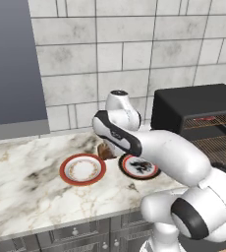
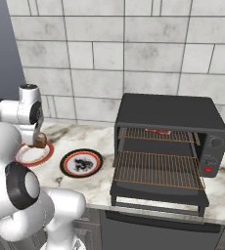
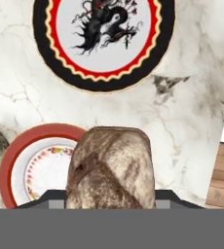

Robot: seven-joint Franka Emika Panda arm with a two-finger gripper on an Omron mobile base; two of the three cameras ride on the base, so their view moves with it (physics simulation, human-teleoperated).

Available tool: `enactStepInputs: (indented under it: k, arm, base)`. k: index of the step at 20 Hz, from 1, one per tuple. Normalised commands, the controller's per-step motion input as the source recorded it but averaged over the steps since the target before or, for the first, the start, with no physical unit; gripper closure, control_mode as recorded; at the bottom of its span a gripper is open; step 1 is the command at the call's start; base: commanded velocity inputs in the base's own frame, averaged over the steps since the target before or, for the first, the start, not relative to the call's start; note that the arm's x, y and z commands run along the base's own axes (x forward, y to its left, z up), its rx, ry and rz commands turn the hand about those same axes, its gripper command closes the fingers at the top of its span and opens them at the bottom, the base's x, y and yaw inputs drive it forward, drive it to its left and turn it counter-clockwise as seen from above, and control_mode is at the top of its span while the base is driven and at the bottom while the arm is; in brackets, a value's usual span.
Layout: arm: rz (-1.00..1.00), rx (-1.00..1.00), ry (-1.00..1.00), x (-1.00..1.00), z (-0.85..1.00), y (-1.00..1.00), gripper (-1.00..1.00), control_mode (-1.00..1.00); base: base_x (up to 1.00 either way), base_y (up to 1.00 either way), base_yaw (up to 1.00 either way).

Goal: Open the toaster oven door. Place the bread on the bottom rack in the toaster oven and place the steak on the top rack.

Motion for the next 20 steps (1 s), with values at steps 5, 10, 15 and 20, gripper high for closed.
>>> enactStepInputs:
  k: [5, 10, 15, 20]
  arm:
    - [0.06, 0.07, -0.03, -0.34, 0.26, -0.70, 1.00, -1.00]
    - [0.05, 0.09, -0.05, -0.32, 0.21, -0.78, 1.00, -1.00]
    - [0.07, 0.02, -0.01, -0.25, 0.14, -0.78, 1.00, -1.00]
    - [0.08, 0.00, 0.00, -0.15, 0.11, -0.77, 1.00, -1.00]
  base:
    - [0.00, 0.00, 0.00]
    - [0.00, 0.00, 0.00]
    - [0.00, 0.00, 0.00]
    - [0.00, 0.00, 0.00]
